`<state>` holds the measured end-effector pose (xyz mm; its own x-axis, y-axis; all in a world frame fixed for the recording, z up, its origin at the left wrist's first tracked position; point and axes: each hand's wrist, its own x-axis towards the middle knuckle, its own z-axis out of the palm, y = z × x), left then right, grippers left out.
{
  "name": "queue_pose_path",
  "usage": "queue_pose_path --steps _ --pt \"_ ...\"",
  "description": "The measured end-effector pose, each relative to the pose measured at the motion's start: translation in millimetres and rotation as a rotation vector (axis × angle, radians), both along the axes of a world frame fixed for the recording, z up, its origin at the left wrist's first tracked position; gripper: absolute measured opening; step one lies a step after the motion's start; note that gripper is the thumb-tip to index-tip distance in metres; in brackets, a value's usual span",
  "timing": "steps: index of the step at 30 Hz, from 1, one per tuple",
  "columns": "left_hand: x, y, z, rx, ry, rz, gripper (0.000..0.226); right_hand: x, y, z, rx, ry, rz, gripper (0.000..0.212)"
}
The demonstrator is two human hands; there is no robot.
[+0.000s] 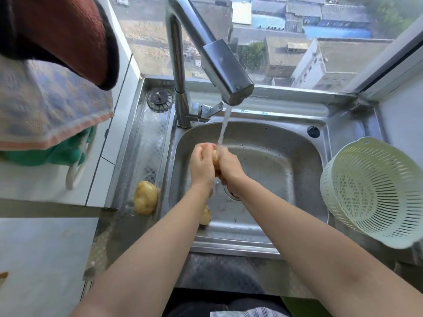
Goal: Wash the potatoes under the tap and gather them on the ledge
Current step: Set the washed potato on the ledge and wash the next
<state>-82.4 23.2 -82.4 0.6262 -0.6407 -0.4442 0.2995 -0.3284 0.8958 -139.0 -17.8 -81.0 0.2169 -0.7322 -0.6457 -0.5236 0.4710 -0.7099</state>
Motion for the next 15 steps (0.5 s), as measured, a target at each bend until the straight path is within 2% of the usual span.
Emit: queue_pose_path --steps 1,3,5,7,9,12,14,15 --pt "-0.1 3.1 -4.4 -0.036 -0.035 -0.078 0.007 -2.7 -1.1 3.6 0.068 -0.005 -0.018 0.046" --pt "1.5 3.7 -9.7 -0.006 -0.065 -0.087 0.012 -6.4 1.7 4.7 -0.025 -0.003 0.040 0.055" --pt "4.3 -5.7 -6.3 0.099 0.019 0.120 0.024 -7.9 12.0 3.6 -0.216 0.005 0.145 0.058" --pt "5.0 -13.3 0.2 0.164 0.096 0.268 0.037 -7.6 19.1 2.2 -0.295 -0.007 0.179 0.060" --pt "1.8 -9.6 6.0 0.162 -0.049 0.130 0.037 -7.5 15.4 2.6 -0.296 0.022 0.150 0.063" --pt "-10.9 7.2 10.0 0.136 -0.468 -0.215 0.033 -11.8 2.2 2.9 -0.298 0.172 0.170 0.063" --pt "-10.1 8.1 8.1 0.237 -0.570 -0.217 0.034 -16.5 6.6 6.2 -0.333 0.247 0.213 0.061" --pt "-7.1 5.8 4.7 0.324 -0.533 -0.170 0.037 -18.5 11.9 8.2 -0.375 0.263 0.241 0.057"
